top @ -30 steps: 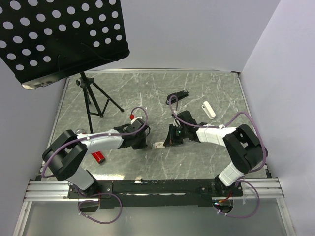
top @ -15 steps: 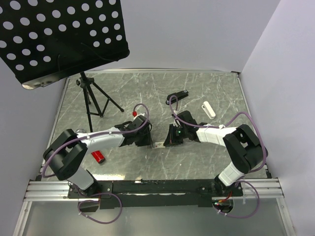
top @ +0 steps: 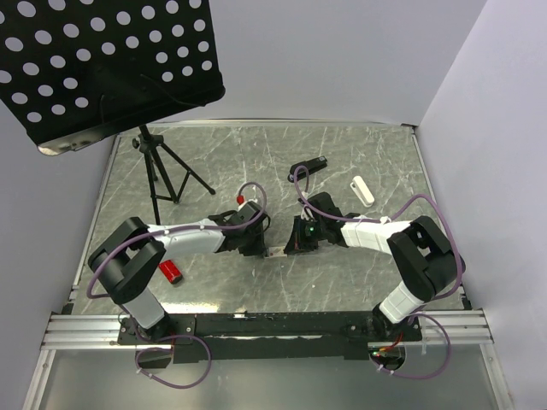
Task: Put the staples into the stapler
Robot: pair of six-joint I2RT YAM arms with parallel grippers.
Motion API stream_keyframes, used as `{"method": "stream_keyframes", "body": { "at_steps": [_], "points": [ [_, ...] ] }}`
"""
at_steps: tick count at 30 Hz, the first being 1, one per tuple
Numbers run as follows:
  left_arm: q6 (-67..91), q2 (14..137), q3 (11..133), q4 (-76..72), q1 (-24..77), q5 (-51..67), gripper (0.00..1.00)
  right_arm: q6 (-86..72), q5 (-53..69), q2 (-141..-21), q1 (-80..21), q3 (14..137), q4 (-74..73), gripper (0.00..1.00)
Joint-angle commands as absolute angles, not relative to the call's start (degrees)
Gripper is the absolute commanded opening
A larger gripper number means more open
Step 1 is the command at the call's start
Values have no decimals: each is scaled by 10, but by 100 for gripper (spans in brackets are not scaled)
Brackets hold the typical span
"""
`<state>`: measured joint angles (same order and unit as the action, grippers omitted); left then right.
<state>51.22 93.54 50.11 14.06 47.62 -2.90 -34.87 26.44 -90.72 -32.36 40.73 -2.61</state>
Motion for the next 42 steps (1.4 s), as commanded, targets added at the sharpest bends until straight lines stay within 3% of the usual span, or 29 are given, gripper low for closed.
{"method": "stream_keyframes", "body": {
  "at_steps": [1,7,11,22,42],
  "points": [
    [506,942,519,141,483,-32,24,-344,264,-901,-321,402,-12,0],
    [504,945,523,155,485,-38,16,-345,265,-901,-320,402,-11,0],
    [505,943,525,160,486,-43,1,-344,265,-897,-322,402,-11,0],
    [503,945,542,215,485,-98,1,-344,262,-874,-314,389,-19,0],
    [498,934,530,209,485,-92,1,-311,255,-845,-272,369,-50,0]
  ]
}}
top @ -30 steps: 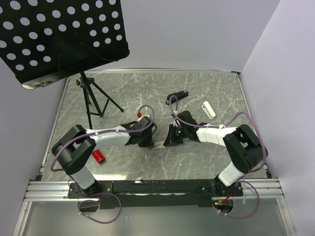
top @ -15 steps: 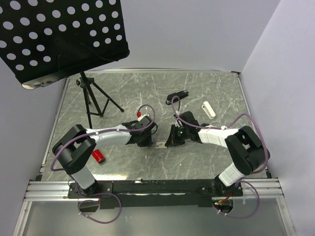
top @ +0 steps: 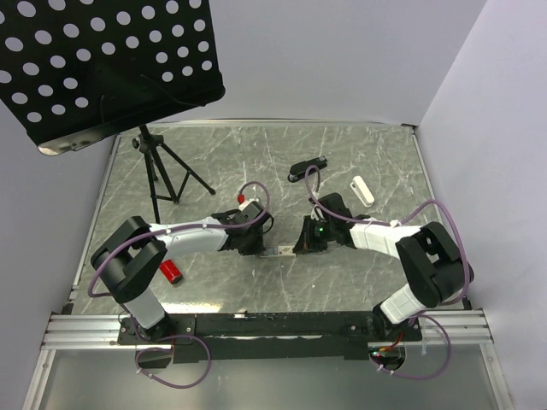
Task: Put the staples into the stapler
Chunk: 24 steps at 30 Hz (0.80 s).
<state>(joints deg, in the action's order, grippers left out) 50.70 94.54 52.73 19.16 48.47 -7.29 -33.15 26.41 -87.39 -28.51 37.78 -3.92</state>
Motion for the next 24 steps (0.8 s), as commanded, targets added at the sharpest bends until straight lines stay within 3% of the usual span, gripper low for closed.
{"method": "stream_keyframes", "body": {
  "at_steps": [1,11,20,24],
  "points": [
    [499,933,530,209,485,-94,1,-309,254,-842,-271,368,-54,0],
    [495,933,531,207,486,-97,2,-326,215,-799,-228,346,-112,0],
    [504,898,510,182,486,-104,22,-384,127,-708,-165,284,-190,3],
    [506,880,503,178,486,-111,29,-394,101,-673,-156,272,-218,15]
  ]
}}
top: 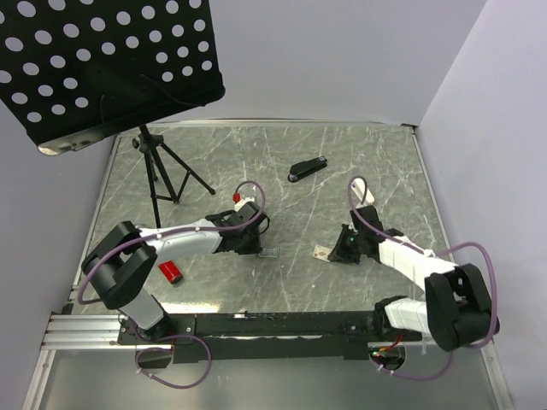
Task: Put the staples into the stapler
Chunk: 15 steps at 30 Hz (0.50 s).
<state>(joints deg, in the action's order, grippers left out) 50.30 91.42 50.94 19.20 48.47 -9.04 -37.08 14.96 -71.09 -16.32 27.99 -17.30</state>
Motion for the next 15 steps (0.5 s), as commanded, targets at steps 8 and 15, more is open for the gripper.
{"method": "stream_keyframes", "body": {
  "at_steps": [8,15],
  "points": [
    [498,816,498,192,485,-141,46,-359,1,-605,-155,349,-299,59],
    [454,696,507,218,478,-218,86,-324,-110,-670,-122,478,-336,97]
  ]
}}
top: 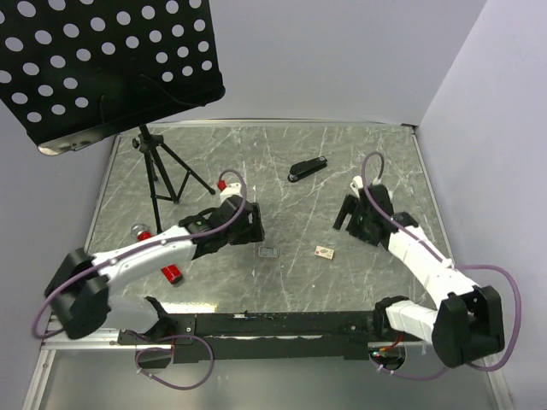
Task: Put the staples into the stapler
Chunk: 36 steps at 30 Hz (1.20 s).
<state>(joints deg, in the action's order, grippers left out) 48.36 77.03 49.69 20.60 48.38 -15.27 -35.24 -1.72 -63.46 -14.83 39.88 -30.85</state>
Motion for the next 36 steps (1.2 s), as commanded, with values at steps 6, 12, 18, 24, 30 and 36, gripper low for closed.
{"method": "stream_keyframes", "body": {
  "at_steps": [6,12,18,24,30,36],
  "points": [
    [368,571,511,217,466,-286,99,-248,-130,-785,-53,602,-328,100],
    [242,472,455,151,454,-341,97,-131,-93,-946,-26,740,-321,99],
    [209,452,395,80,432,-354,97,-31,-43,-1058,-26,852,-349,94],
    [183,461,399,70,422,-315,97,32,-34,-1149,-27,925,-376,85],
    [178,472,399,69,416,-302,97,58,-25,-1198,-28,964,-394,68],
    [176,485,404,69,402,-273,97,69,-27,-1198,-36,981,-403,39]
  ]
}}
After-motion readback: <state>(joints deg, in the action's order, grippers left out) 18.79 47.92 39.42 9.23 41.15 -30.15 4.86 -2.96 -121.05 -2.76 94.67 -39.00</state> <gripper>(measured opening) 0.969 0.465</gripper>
